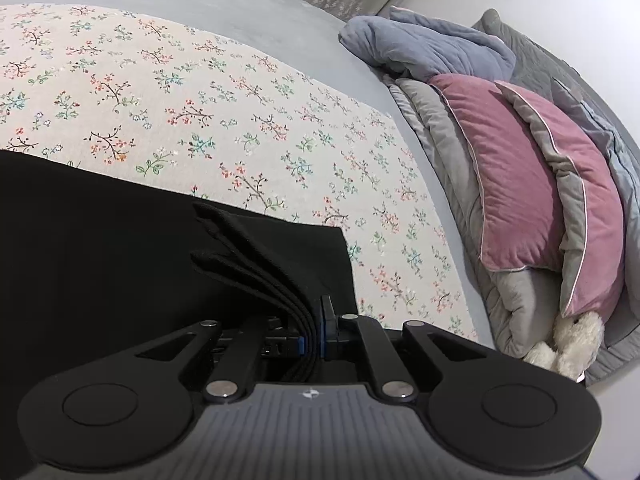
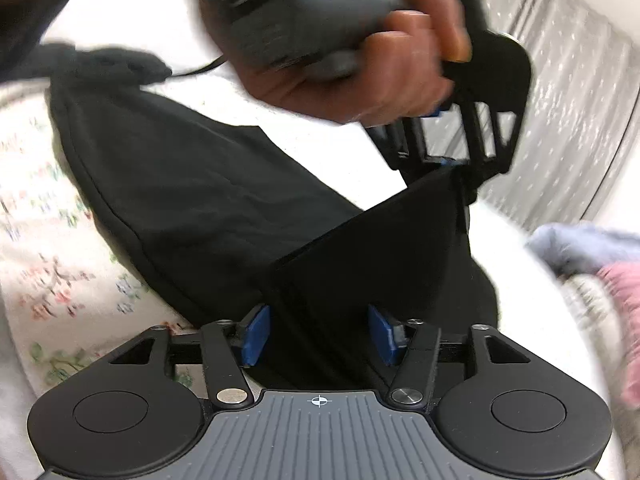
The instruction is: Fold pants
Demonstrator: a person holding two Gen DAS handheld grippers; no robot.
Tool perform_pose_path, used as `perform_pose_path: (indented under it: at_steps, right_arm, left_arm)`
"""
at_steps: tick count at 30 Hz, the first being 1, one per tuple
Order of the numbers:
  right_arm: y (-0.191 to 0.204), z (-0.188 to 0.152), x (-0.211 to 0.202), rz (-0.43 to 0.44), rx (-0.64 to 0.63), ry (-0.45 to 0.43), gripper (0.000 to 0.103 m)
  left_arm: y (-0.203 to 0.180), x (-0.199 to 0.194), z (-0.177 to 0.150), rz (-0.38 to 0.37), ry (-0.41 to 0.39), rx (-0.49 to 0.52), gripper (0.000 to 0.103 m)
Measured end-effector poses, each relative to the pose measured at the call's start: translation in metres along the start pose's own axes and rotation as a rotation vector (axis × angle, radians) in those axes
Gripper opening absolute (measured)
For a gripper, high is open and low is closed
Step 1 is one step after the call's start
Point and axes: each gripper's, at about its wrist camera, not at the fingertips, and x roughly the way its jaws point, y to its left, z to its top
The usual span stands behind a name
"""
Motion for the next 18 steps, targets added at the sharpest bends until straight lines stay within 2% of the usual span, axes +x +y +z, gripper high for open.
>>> perform_pose_path:
  at_steps: [3, 5, 12, 18]
  right_arm:
    - [0.016, -0.003, 0.004, -0.113, -0.112, -0.003, 0.062]
    - [0.022, -0.006, 0.009, -0.170, -0.143, 0.015, 0.063]
    - [0.015, -0.015, 0.027, -0.309, -0.187, 0.073, 0.062]
    - [0.020, -0.020, 0.035, -0.410, -0.255, 0.074, 0.062]
  left_arm:
    - [-0.004, -0.004, 0.006, 0.005, -0.007, -0.018, 0.014]
    - [-0.007, -0.009, 0.008, 0.008, -0.014, -0.026, 0.014]
    - [-0.013, -0.018, 0.014, 0.005, -0.032, -0.047, 0.014]
    - [-0.017, -0.024, 0.016, 0.008, -0.037, -0.080, 0.014]
